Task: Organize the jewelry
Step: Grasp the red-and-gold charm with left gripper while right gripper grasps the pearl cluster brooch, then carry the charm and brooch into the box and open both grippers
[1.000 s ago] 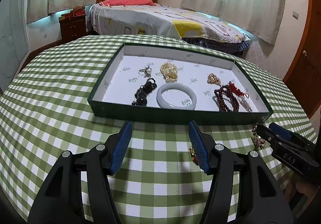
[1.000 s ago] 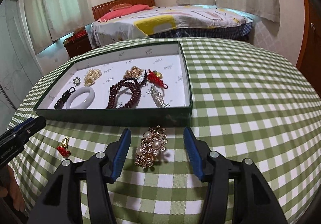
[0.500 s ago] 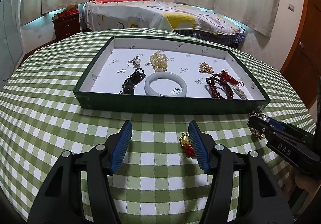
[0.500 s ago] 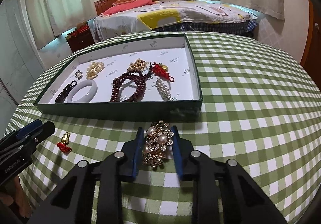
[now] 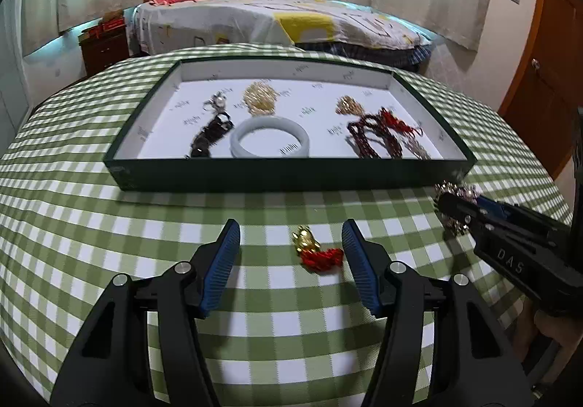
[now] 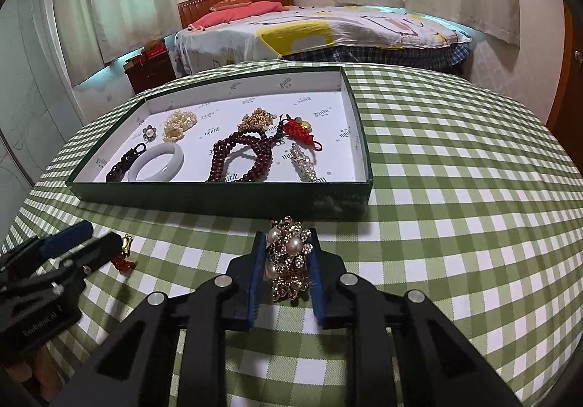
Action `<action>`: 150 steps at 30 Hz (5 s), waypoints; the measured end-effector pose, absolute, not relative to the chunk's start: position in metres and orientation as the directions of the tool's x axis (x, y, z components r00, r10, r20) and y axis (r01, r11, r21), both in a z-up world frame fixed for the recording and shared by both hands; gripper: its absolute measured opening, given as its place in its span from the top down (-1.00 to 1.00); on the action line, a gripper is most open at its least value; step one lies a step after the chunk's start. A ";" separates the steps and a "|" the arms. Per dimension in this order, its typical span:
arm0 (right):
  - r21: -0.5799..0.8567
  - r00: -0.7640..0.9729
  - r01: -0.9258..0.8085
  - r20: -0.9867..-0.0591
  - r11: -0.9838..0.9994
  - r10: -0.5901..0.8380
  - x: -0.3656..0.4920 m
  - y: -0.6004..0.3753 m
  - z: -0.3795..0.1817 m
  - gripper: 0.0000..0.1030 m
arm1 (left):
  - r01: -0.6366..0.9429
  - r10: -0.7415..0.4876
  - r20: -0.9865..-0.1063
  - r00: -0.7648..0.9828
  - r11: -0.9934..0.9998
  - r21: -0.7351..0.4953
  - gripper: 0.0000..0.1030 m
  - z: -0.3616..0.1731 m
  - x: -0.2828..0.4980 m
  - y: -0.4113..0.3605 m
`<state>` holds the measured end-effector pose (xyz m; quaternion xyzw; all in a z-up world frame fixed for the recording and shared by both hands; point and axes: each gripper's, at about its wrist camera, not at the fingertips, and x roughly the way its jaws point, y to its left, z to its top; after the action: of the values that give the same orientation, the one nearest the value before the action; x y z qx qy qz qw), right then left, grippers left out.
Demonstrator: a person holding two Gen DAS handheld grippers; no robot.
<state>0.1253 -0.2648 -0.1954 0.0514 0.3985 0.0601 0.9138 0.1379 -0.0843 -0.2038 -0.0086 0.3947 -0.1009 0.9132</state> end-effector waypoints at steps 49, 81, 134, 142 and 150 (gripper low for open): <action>0.158 0.676 -0.091 -0.715 0.983 0.177 0.121 -0.255 -0.196 0.56 | 0.288 -0.247 -0.740 0.626 0.955 -0.074 0.69 -0.212 0.119 -0.077; 0.162 0.745 -0.114 -0.639 0.980 0.192 0.117 -0.250 -0.155 0.56 | 0.230 -0.256 -0.637 0.728 0.965 -0.125 0.73 -0.161 0.139 -0.052; 0.126 0.627 -0.101 -0.762 0.987 0.162 0.304 -0.266 -0.168 0.56 | 0.187 -0.189 -0.791 0.581 0.978 -0.097 0.72 -0.190 0.350 -0.126; 0.136 0.594 -0.105 -0.786 0.985 0.172 0.307 -0.266 -0.172 0.54 | 0.187 -0.191 -0.794 0.577 0.977 -0.100 0.66 -0.189 0.354 -0.127; 0.128 0.608 -0.102 -0.777 0.987 0.164 0.305 -0.267 -0.169 0.24 | 0.186 -0.195 -0.796 0.574 0.977 -0.105 0.21 -0.190 0.354 -0.127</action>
<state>0.3052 -0.2668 -0.1689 0.0354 0.4362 0.0741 0.8961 0.3536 -0.1271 -0.1898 -0.0048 0.4491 -0.1073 0.8870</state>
